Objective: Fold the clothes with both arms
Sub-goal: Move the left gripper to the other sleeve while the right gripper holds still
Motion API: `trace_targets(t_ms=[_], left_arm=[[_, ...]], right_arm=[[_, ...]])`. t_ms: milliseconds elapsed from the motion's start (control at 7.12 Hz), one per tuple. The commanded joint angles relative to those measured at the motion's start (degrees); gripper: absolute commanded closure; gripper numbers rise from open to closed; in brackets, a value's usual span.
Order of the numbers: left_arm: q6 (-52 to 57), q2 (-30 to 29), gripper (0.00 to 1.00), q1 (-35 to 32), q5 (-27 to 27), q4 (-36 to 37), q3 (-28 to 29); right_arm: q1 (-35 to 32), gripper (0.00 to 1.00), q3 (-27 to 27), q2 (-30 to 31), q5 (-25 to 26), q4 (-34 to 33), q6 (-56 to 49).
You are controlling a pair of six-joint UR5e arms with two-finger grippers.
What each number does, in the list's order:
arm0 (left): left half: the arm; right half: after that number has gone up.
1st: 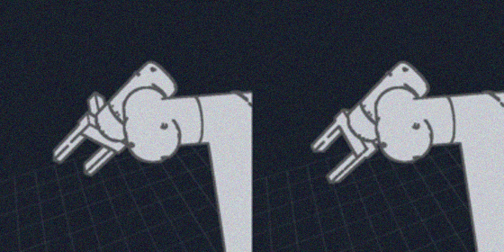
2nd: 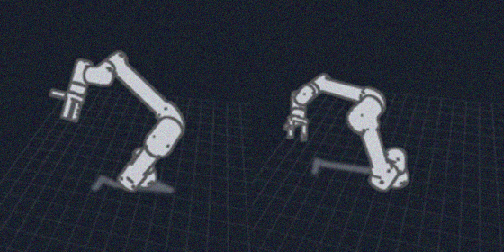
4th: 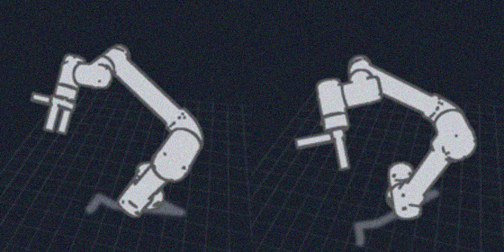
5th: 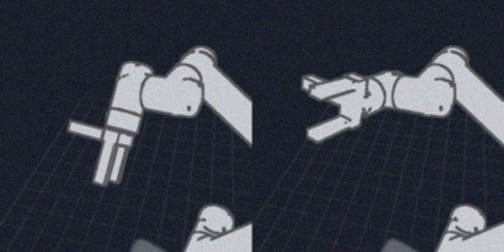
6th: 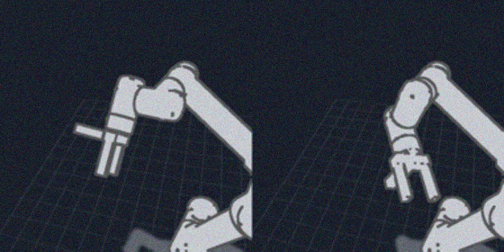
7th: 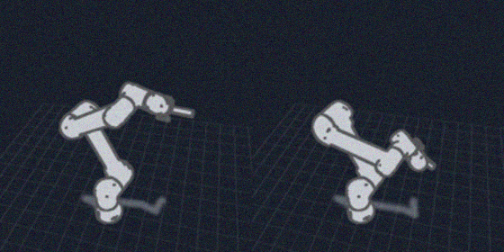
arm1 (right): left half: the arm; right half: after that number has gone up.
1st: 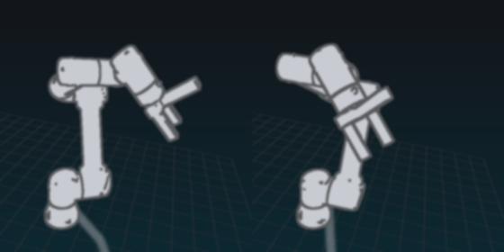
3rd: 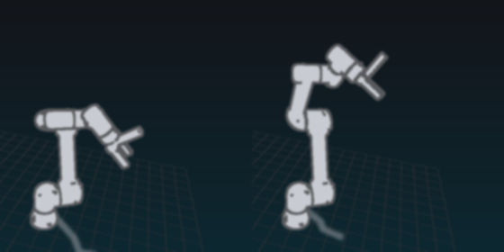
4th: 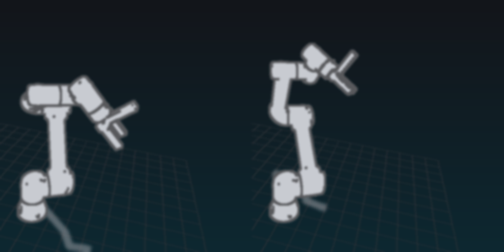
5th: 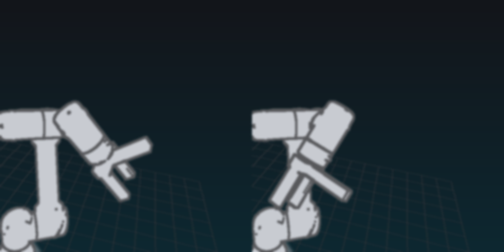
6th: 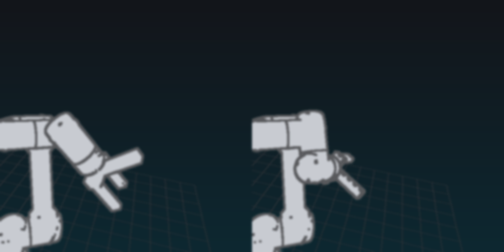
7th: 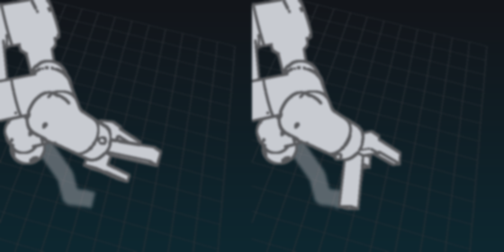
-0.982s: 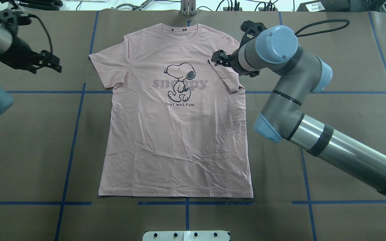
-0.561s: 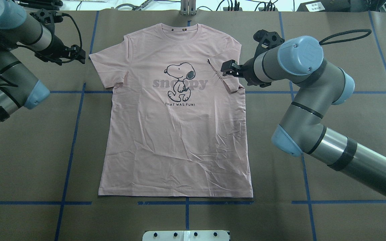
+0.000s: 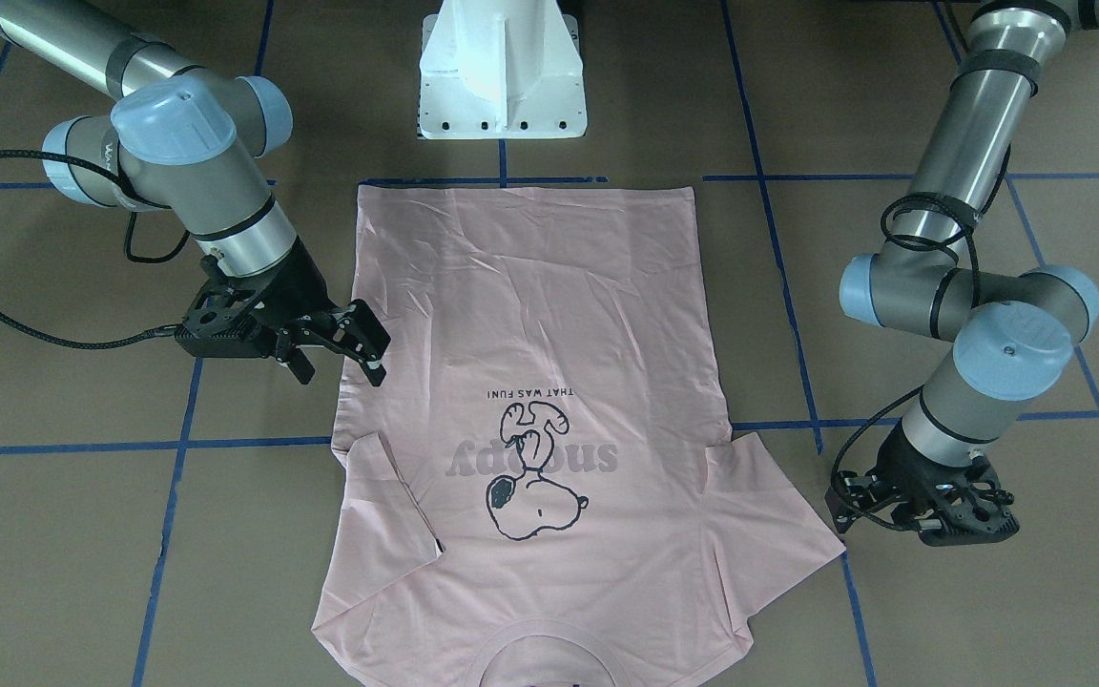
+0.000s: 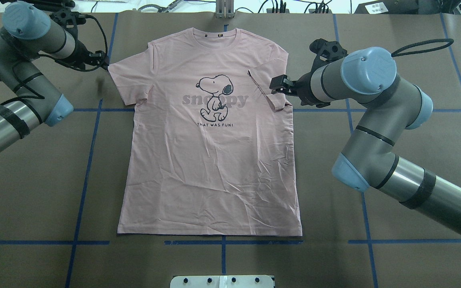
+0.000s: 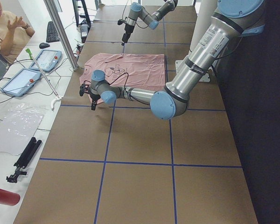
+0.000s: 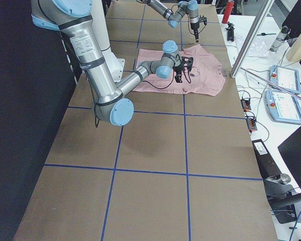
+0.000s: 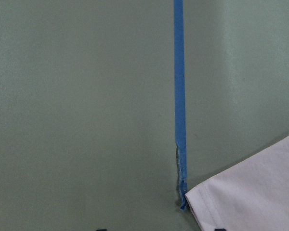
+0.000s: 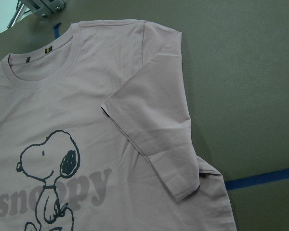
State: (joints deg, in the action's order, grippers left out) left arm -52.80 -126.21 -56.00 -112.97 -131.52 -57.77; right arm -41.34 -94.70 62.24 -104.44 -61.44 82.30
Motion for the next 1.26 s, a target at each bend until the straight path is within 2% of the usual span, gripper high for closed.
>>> trace_targets(t_ms=[0, 281, 421, 842, 982, 1123], left_arm=[[0.0, -3.7, 0.37, 0.3, 0.4, -1.1, 4.7], [0.0, -4.2, 0.41, 1.5, 2.8, -3.1, 5.6], [0.0, -4.0, 0.5, 1.5, 2.8, -3.1, 5.6], [-0.1, -4.0, 0.59, 1.5, 2.9, -3.0, 5.7], [-0.2, -4.0, 0.82, 1.6, 2.9, -3.0, 5.7], [-0.2, -4.0, 0.92, 1.8, 2.9, -3.0, 5.7]], right_arm=[[0.0, 0.0, 0.1, 0.1, 0.0, 0.0, 0.0], [0.0, 0.0, 0.1, 0.1, -0.1, -0.1, 0.0], [0.0, 0.0, 0.3, 0.1, -0.1, -0.1, -0.1], [0.0, 0.0, 0.2, 0.1, -0.1, -0.1, -0.1], [0.0, 0.0, 0.2, 0.1, -0.1, -0.1, -0.1], [-0.1, 0.0, 0.2, 0.1, -0.1, -0.1, -0.1]])
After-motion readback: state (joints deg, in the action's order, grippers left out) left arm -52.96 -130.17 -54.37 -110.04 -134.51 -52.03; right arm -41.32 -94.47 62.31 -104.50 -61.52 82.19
